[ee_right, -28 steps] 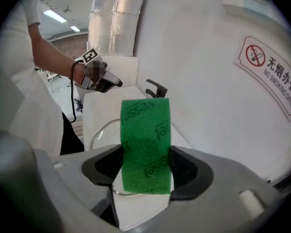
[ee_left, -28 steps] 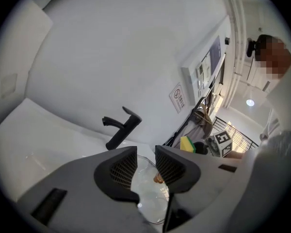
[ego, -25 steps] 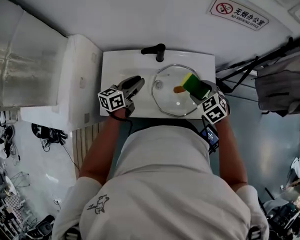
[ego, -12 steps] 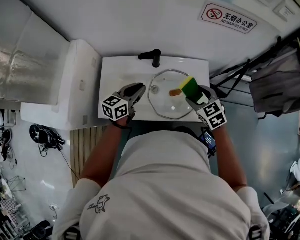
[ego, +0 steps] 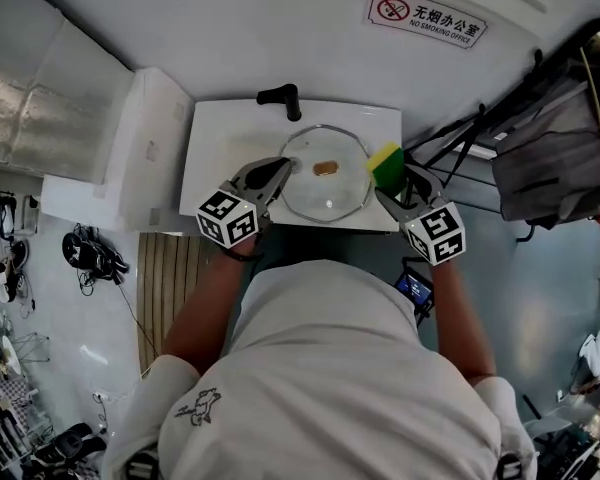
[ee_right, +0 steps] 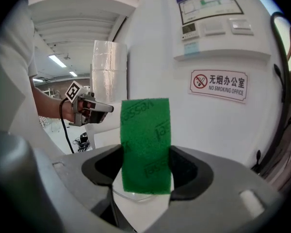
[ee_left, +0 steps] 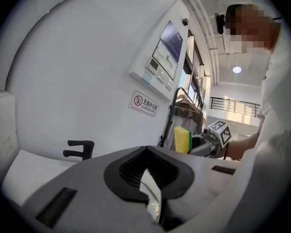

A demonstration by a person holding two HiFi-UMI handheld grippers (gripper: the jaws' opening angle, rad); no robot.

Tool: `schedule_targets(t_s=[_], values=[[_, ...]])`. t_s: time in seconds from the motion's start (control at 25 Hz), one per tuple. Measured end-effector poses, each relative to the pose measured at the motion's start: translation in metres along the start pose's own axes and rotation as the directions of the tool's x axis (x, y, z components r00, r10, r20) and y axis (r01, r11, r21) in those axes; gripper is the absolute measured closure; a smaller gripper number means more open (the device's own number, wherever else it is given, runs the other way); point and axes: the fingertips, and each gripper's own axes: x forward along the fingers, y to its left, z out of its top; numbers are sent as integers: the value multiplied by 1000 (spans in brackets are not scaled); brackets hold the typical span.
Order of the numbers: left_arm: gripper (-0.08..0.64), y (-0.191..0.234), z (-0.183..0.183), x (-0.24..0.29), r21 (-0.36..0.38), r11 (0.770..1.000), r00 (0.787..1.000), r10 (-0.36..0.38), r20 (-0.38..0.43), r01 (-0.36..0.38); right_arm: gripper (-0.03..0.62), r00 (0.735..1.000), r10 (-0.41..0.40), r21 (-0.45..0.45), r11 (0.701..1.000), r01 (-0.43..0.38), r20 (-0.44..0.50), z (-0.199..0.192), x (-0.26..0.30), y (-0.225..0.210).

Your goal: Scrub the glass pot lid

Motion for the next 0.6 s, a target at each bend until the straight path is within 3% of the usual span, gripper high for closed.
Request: schedule_targets(t_s=[0.28,0.6], values=[[561,-96,-22,17,27,1000,1000,10,-16,-10,298,996,61,30,998,-63,73,-32,-67,1],[561,-187,-49,4,39,999,999,20,-33,-18,298,989,104,-1,995,-104,109,-56,-128,16]])
